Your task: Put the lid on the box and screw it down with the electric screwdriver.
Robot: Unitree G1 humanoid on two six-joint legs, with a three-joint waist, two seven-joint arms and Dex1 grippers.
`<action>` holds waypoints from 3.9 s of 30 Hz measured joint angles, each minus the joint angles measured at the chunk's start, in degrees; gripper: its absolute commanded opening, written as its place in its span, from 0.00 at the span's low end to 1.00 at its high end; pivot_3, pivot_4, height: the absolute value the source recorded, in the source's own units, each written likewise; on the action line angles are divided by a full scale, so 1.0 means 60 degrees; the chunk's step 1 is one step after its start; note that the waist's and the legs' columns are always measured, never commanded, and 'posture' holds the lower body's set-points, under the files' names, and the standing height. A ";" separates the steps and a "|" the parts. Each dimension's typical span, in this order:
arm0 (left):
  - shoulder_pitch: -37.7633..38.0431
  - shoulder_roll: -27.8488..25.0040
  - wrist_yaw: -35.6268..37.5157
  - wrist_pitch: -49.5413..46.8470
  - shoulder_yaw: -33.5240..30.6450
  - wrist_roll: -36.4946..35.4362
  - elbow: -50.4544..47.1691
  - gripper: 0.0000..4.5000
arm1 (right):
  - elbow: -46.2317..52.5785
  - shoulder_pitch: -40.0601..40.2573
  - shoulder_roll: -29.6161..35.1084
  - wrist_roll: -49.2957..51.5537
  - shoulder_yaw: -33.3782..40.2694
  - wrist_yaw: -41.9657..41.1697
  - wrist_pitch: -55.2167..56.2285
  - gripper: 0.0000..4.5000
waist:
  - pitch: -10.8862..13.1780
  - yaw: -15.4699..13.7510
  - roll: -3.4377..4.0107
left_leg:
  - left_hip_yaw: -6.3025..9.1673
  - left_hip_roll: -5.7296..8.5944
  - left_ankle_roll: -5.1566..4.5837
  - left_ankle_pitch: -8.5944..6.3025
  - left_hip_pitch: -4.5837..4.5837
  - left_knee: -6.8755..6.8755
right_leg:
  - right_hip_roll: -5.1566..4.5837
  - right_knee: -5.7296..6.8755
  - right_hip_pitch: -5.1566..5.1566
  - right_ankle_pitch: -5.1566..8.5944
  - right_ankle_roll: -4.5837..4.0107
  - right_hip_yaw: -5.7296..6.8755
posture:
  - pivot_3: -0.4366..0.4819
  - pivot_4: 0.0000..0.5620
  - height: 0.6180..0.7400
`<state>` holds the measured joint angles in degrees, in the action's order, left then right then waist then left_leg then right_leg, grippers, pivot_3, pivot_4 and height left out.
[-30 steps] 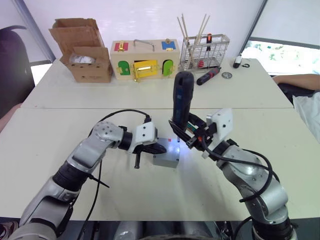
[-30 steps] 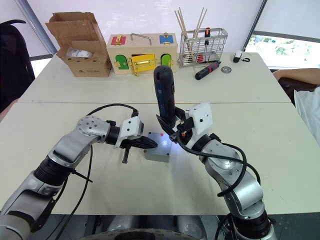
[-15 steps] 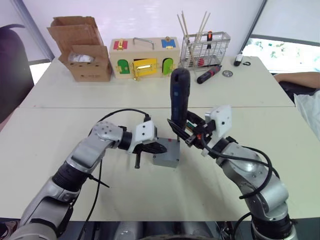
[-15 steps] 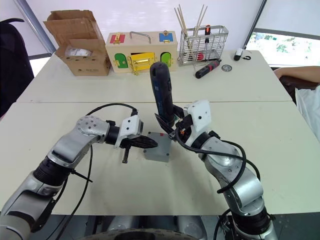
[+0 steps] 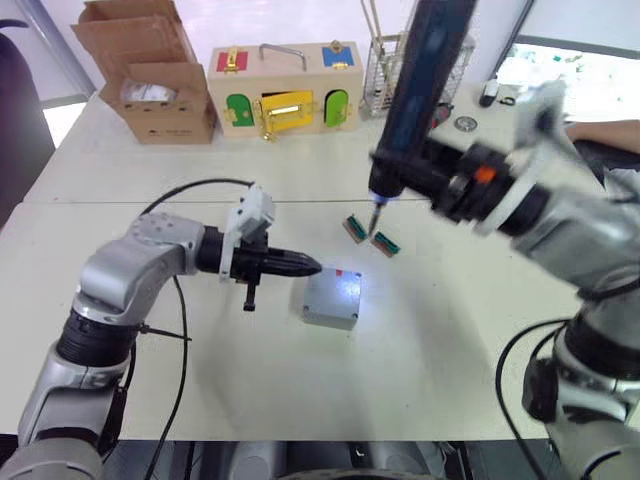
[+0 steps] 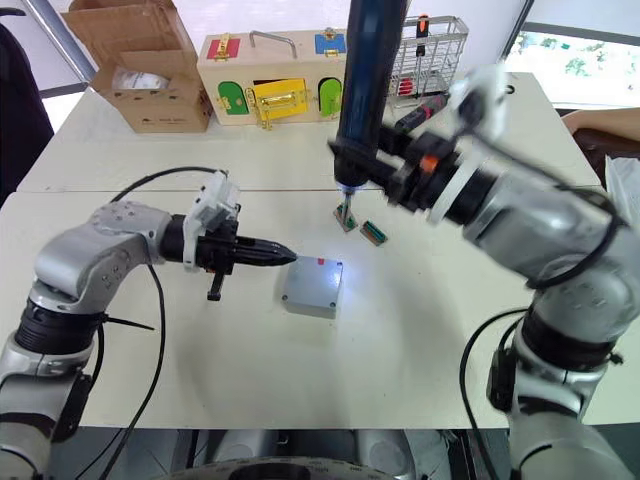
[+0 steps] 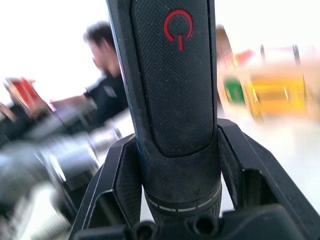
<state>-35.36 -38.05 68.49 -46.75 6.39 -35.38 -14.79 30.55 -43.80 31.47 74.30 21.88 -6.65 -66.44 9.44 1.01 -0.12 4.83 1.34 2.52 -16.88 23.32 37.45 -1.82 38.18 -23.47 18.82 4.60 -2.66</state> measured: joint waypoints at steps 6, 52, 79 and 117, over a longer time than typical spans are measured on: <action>-0.0151 0.0160 0.0012 0.0168 -0.0014 -0.0074 -0.0055 0.00 | -0.2313 -0.0913 0.2273 0.2718 0.0080 0.1927 -0.0182 0.41 | 0.0025 -0.0064 -0.0003 | -0.0009 0.0003 0.0009 0.0005 0.0018 0.0022 | -0.0003 -0.0006 0.0002 0.0000 0.0001 0.0004 | 0.48 0.27 1.00; 0.1745 -0.0943 -0.1487 0.2000 0.0654 0.2080 -0.0195 0.00 | -0.3607 0.0962 0.5783 -0.1916 -0.3238 -0.4181 -0.1362 1.00 | 0.0119 -0.0228 0.0067 | -0.0042 -0.0023 -0.0102 -0.0058 0.0012 0.0127 | 0.0041 0.0066 0.0003 -0.0012 0.0008 -0.0018 | 0.48 0.27 1.00; 0.0128 0.1207 -0.1129 0.5370 0.2580 0.5010 0.3967 0.00 | 0.1366 0.5386 0.0801 -0.4390 -0.5675 -0.2790 0.0132 1.00 | 0.0106 -0.0254 0.0030 | -0.0021 0.0010 -0.0105 -0.0061 0.0011 0.0279 | 0.0022 0.0165 0.0035 -0.0018 0.0021 -0.0008 | 0.48 0.27 1.00; 0.1577 0.0161 -0.0710 0.3602 0.1679 0.4593 0.1803 0.00 | 0.1392 0.4464 0.3004 -0.6826 -0.5720 -0.5273 0.1068 1.00 | 0.0101 -0.0262 0.0028 | -0.0014 0.0009 -0.0123 -0.0071 0.0006 0.0284 | 0.0022 0.0173 0.0038 -0.0018 0.0022 -0.0005 | 0.48 0.27 1.00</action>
<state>-25.90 -37.08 64.23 -25.14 16.46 -7.82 -3.97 38.90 -17.02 49.50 33.34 -12.44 -38.29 -60.04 10.04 -0.56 0.05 4.74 1.39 1.78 -17.31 23.36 39.16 -1.69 39.22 -23.24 18.71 4.73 -2.69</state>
